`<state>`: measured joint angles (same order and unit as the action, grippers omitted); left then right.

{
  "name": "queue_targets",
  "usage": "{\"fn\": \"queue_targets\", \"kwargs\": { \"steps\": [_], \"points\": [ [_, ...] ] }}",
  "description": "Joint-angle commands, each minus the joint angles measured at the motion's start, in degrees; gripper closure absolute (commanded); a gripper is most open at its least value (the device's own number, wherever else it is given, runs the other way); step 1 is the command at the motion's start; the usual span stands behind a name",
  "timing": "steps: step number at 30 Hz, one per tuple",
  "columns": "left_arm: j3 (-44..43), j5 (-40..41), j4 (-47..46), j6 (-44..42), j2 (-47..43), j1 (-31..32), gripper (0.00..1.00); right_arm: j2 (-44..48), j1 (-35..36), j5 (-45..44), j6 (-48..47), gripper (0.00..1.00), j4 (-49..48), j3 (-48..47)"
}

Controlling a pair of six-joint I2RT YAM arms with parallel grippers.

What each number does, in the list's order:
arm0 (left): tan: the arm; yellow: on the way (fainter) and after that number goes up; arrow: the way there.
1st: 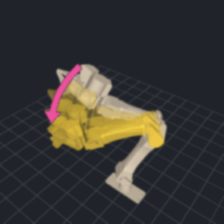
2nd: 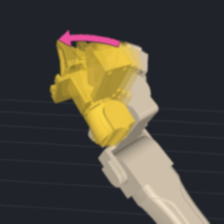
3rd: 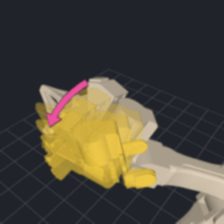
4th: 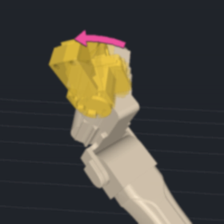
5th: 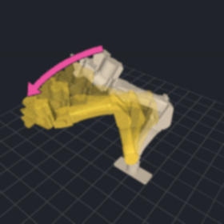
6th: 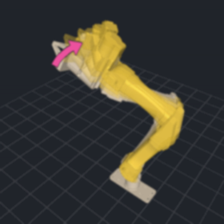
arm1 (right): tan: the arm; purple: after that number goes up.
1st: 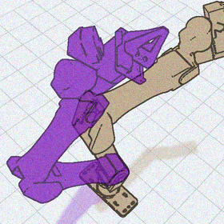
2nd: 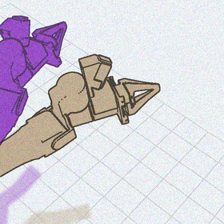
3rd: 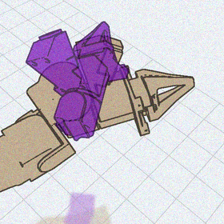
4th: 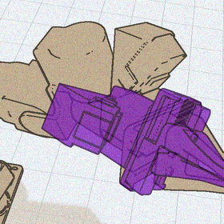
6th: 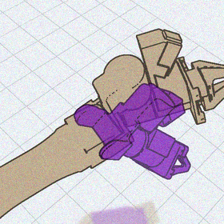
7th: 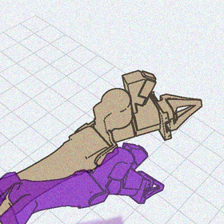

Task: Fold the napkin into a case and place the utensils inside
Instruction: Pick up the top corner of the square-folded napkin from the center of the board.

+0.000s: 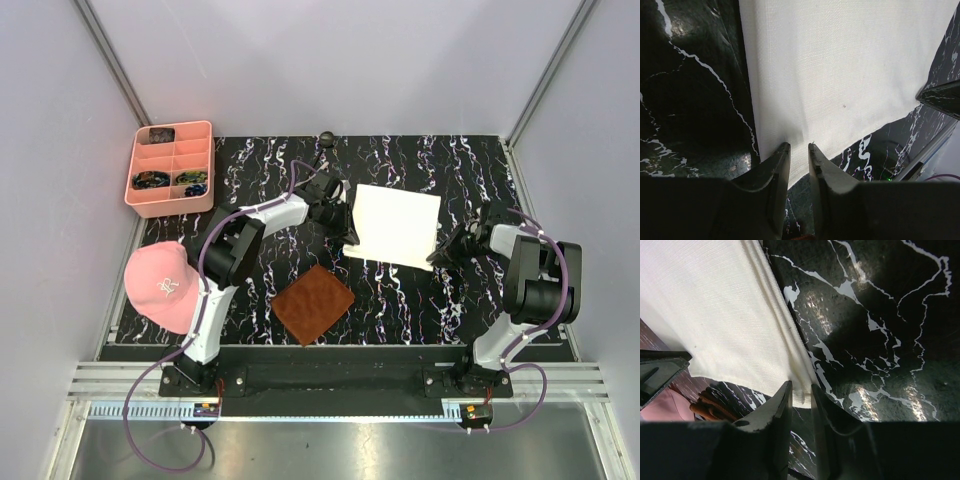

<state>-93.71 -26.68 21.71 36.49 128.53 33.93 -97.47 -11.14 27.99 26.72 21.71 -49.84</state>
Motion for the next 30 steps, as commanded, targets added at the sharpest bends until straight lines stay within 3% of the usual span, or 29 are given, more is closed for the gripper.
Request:
{"fn": "queue_targets", "kwargs": {
  "steps": [1,5,20,30],
  "points": [
    [0.9,0.57,-1.15,-0.28,-1.18,0.61,0.73,0.0,0.59,1.37,-0.35,0.71,-1.5,0.28],
    [0.9,0.66,-1.15,-0.28,-1.09,0.78,0.73,0.0,0.94,2.16,-0.27,0.74,-1.5,0.01],
    [4.85,1.36,-1.5,-1.07,-2.05,1.75,0.75,5.88,0.85,-3.9,-1.58,1.0,4.39,-2.54],
    [9.15,2.68,-3.07,0.15,-4.86,4.91,0.75,9.66,0.85,-7.68,-2.81,1.0,7.55,-2.63]
  ]
}}
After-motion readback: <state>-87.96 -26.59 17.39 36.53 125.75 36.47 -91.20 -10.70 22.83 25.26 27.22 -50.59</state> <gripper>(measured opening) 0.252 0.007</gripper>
